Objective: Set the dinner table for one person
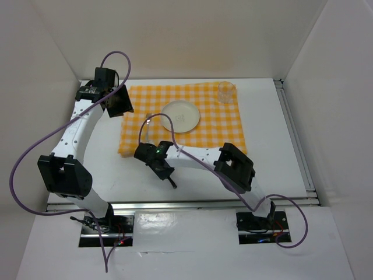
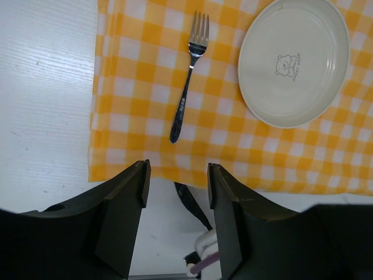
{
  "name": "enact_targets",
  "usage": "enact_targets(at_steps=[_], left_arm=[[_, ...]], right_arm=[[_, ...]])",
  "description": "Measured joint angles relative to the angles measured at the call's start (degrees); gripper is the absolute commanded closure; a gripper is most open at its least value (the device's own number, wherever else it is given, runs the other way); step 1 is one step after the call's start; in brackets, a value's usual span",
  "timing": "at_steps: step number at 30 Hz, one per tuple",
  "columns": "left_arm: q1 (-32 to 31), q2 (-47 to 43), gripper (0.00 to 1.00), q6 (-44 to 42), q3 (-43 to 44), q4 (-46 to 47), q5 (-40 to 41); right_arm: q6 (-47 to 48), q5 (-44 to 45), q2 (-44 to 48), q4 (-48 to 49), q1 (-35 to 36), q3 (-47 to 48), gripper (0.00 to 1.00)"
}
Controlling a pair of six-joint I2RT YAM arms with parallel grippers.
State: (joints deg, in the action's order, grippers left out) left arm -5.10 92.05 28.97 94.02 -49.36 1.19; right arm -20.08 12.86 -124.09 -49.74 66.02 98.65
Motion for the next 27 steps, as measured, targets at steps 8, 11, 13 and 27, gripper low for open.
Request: enact_targets(at_steps=[8,11,13,27], left_arm=[[0.0,0.0,0.40,0.0,0.0,0.1,0.0],[0.0,0.0,0.40,0.0,0.0,0.1,0.0],[0.0,0.0,0.40,0.0,0.0,0.1,0.0],[0.0,0.0,0.40,0.0,0.0,0.1,0.0]], right_arm=[[0.0,1.8,9.0,-1.9,-1.1,-8.8,1.00],[0.0,2.5,10.5,-2.6,-1.6,-11.2,1.00],[0.0,2.9,11.0,-2.8,-2.1,-12.1,1.00],[-1.8,5.5,16.3,-6.4,-4.7,-14.8,1.00]])
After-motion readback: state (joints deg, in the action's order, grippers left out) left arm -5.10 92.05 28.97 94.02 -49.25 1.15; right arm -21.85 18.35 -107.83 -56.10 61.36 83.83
